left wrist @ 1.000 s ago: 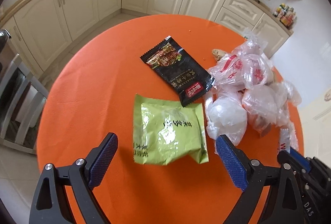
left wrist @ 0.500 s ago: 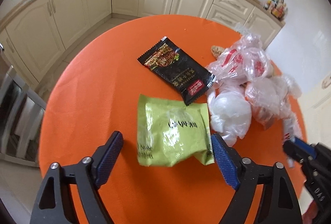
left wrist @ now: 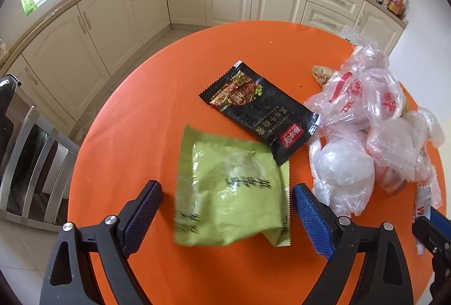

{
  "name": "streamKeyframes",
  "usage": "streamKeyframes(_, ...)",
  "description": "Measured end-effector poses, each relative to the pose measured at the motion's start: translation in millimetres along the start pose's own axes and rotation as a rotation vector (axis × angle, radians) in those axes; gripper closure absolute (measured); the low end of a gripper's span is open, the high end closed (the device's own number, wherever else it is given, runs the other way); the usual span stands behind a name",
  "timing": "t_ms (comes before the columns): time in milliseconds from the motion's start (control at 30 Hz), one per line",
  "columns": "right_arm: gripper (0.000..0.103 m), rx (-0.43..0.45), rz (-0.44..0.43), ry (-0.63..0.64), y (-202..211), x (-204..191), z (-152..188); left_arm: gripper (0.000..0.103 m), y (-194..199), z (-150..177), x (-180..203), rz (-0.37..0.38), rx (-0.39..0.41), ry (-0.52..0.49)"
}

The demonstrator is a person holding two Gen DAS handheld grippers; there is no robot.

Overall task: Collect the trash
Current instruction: 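Grasp the green snack bag with the left gripper while the right gripper holds the red wrapper, then carry the green bag and red wrapper toward the blue bin with both grippers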

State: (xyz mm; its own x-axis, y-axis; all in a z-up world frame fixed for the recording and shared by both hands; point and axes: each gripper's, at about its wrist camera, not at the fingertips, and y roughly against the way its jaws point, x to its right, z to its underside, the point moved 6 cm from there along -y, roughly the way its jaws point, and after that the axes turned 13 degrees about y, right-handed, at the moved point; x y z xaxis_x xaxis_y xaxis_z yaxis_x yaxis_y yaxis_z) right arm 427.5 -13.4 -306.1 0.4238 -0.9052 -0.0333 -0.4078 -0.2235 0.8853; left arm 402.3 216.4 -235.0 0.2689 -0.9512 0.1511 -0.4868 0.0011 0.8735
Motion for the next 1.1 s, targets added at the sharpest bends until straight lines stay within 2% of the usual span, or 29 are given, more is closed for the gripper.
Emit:
streamKeyframes(33,0.088,0.002,-0.002,-0.001,0,0,0,0.025,0,0,0,0.004,0.017,0.001)
streamKeyframes(67,0.088,0.003,-0.003,-0.002,0,1,0,0.042,1,-1,-1,-0.007,0.040,0.000)
streamKeyframes(167,0.088,0.005,-0.006,-0.008,1,3,1,0.070,6,0,-1,0.020,0.045,0.021)
streamKeyframes(267,0.088,0.000,-0.004,-0.014,1,4,2,0.077,7,1,-2,0.014,0.044,0.032)
streamKeyframes(433,0.088,0.008,-0.004,-0.013,7,3,4,0.082,14,5,2,-0.014,0.064,0.035)
streamKeyframes(567,0.088,0.015,0.005,-0.021,13,6,5,0.083,32,8,3,-0.054,0.116,0.006)
streamKeyframes(767,0.088,0.041,0.009,-0.039,33,7,10,0.083,61,21,12,-0.056,0.161,-0.006)
streamKeyframes(967,0.088,0.078,0.023,-0.052,64,9,19,0.083,95,47,28,-0.027,0.193,-0.033)
streamKeyframes(1100,0.088,0.098,0.055,-0.073,86,15,32,0.083,115,64,52,0.013,0.205,-0.068)
